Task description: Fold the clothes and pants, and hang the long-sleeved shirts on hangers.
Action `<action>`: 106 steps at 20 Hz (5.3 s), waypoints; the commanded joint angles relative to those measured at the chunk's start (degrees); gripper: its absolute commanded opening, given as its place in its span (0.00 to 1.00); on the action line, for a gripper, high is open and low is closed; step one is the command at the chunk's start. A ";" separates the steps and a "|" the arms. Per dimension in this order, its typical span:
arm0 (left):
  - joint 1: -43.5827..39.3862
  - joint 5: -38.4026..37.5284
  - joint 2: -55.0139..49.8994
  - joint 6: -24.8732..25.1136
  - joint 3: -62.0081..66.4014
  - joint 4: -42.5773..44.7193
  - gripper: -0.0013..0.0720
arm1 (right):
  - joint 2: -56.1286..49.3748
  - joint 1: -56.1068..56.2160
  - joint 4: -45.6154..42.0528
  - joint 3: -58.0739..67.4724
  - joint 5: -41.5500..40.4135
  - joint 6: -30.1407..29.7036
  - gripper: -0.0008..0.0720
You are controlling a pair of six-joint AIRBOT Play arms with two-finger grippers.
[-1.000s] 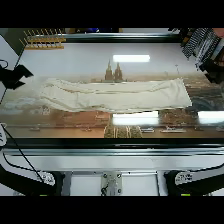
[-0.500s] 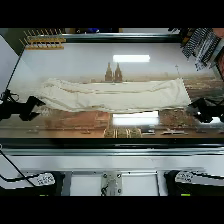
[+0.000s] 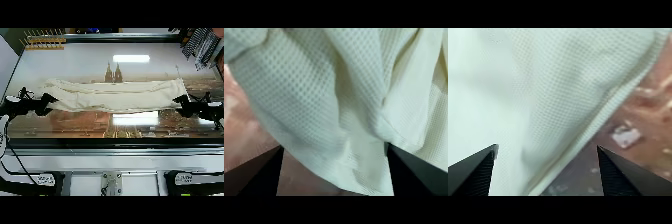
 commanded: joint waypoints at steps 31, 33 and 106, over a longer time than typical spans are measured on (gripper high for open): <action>16.02 -13.86 32.09 15.28 -25.86 12.17 0.20 | 29.75 3.80 -38.07 -19.52 21.09 11.26 0.09; 16.02 -16.28 33.09 14.03 -22.10 12.13 0.90 | 29.75 2.91 -37.81 -16.41 24.68 10.40 0.99; -57.33 -17.68 -27.17 -1.84 45.81 8.33 0.04 | 22.43 33.66 -32.44 33.66 59.89 17.90 0.05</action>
